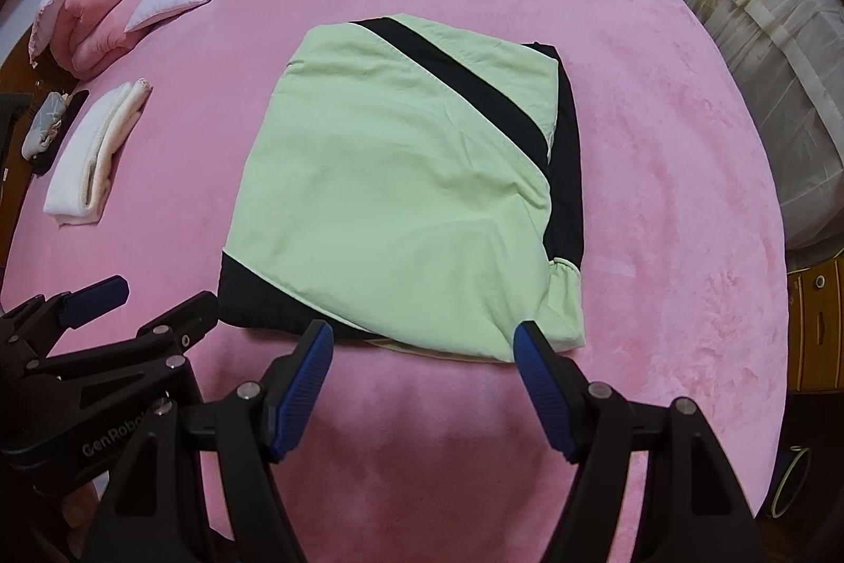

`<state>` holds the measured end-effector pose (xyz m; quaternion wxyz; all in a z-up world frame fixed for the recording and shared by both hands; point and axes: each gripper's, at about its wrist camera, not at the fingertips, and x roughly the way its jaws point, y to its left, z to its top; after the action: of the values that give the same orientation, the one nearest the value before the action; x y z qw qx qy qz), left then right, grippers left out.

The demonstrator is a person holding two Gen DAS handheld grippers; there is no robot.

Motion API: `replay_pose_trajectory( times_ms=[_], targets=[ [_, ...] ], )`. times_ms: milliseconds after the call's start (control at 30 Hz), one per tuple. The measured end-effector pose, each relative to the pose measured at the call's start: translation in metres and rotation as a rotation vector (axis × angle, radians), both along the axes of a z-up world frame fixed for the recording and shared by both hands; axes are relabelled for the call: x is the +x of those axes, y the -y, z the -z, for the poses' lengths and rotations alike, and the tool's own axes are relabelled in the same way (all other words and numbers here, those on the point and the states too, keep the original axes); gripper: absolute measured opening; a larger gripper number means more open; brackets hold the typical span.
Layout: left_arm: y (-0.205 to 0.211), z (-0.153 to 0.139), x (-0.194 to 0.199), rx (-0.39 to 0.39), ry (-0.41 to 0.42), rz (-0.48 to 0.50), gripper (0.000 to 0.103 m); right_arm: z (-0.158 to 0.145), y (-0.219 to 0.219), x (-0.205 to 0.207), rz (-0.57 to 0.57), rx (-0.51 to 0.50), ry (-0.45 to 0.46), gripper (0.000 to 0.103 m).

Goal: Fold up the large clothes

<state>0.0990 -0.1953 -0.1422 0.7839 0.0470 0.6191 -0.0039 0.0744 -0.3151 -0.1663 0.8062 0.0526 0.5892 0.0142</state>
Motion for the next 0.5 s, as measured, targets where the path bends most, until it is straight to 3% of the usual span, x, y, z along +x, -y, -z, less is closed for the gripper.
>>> replay_pose_trajectory(
  times_ms=[300, 500],
  targets=[
    [0.011, 0.027, 0.019, 0.021, -0.031, -0.002, 0.080, 0.026, 0.022, 0.012, 0.033, 0.036, -0.035, 0.071],
    [0.007, 0.052, 0.042, 0.052, -0.051, -0.014, 0.080, 0.059, 0.064, 0.024, 0.106, 0.043, -0.059, 0.071]
  ],
)
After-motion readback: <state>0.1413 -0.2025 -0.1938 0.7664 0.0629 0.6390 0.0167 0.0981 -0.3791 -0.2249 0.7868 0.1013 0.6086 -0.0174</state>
